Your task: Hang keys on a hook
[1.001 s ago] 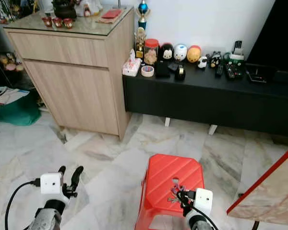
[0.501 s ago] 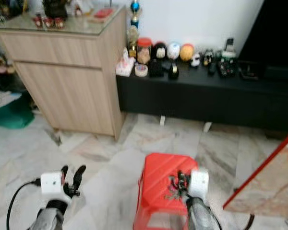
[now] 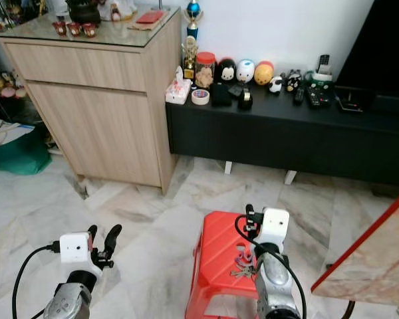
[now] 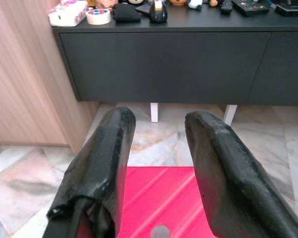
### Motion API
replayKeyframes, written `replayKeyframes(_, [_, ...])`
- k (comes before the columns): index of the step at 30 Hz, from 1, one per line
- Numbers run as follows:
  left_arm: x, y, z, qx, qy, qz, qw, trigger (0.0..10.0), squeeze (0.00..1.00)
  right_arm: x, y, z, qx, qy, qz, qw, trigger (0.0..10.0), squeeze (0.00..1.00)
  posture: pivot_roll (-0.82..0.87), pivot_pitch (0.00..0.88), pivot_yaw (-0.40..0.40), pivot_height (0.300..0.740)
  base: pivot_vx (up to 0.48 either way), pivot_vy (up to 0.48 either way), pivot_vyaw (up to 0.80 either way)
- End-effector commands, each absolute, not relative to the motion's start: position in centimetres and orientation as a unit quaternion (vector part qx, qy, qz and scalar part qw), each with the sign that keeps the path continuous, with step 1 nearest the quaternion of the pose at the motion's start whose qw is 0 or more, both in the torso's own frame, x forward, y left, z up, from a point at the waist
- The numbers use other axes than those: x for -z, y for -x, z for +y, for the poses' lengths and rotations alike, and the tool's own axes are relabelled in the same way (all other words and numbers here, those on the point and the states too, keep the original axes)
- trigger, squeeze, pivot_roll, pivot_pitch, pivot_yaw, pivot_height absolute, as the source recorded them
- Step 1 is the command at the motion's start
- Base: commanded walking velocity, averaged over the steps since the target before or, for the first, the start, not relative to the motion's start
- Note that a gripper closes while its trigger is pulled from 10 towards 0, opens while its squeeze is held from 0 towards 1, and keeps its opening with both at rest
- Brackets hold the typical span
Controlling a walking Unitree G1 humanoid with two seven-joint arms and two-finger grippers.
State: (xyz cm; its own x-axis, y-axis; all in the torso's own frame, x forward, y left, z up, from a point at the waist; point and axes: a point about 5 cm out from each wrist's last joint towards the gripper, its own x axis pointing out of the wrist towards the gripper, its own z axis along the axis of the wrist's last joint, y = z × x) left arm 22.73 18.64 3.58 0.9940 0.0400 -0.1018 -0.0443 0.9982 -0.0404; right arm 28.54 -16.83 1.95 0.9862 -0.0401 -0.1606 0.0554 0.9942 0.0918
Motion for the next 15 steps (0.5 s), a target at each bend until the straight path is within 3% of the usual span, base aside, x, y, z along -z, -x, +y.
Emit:
replayKeyframes(1, [-3.28, -22.53, 18.5, -0.019, 0.019, 0.062, 0.998, 10.0, 0.0, -1.94, -28.39, -16.69, 0.022, -0.05, 0.077, 0.996, 10.0, 0.0, 0.06, 0.0, -0.061, 0.667, 0.0, 0.0, 0.0])
replayKeyframes(15, [-3.24, -22.33, 18.87, -0.027, 0.017, 0.069, 0.997, 10.0, 0.0, -1.38, -28.16, -16.56, 0.023, -0.05, 0.105, 0.993, 10.0, 0.0, 0.07, 0.01, -0.06, 0.667, 0.0, 0.0, 0.0])
